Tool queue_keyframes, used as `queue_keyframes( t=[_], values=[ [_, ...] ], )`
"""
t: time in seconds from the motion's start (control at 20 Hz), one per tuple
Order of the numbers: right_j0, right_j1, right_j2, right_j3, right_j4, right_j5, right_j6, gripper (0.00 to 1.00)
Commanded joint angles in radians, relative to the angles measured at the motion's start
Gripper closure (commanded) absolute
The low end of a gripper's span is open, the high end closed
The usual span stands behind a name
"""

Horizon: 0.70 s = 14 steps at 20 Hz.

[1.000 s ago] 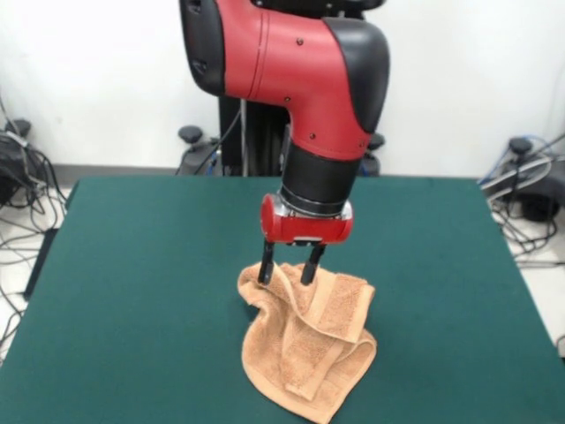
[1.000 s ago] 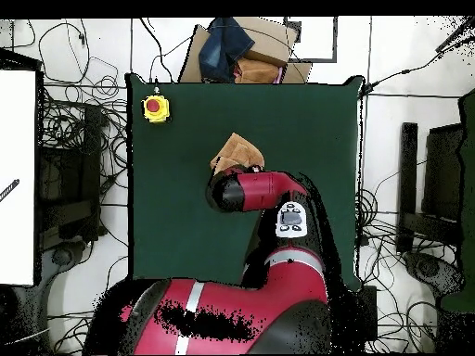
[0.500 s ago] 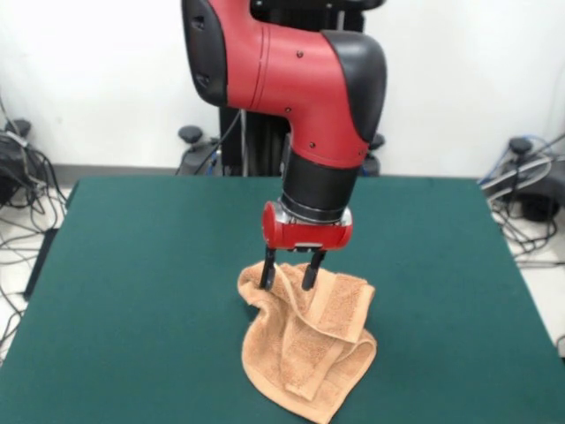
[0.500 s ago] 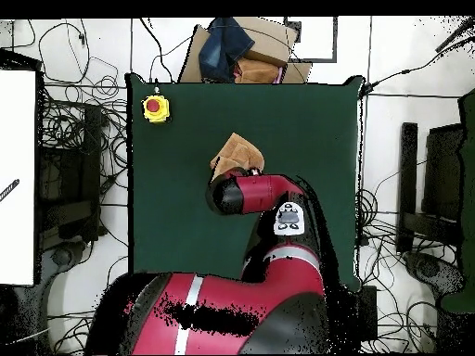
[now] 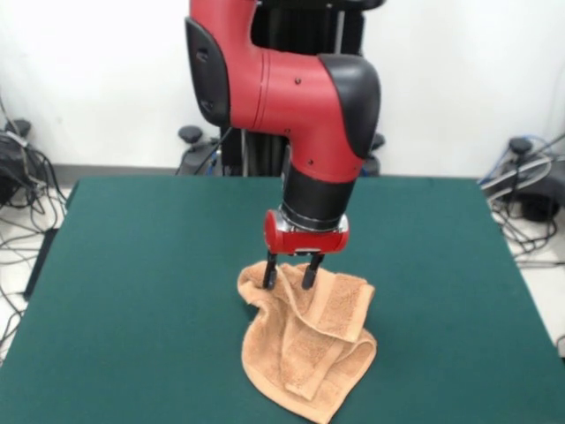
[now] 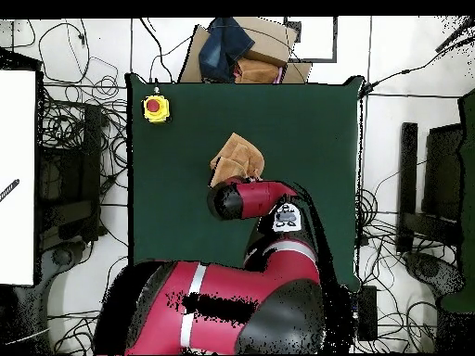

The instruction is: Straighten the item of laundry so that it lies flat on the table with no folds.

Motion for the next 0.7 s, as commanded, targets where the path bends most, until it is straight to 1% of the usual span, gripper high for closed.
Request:
queue_keyframes(
  t=[0.05, 0.25, 0.7],
  values=[
    [-0.003, 0.076, -0.015, -0.033, -0.013, -0.029, 0.139, 0.0],
    [-0.001, 0.093, -0.025, -0.033, -0.015, -0.061, 0.149, 0.0],
    [0.006, 0.075, -0.035, -0.008, -0.012, -0.083, 0.145, 0.0]
  ],
)
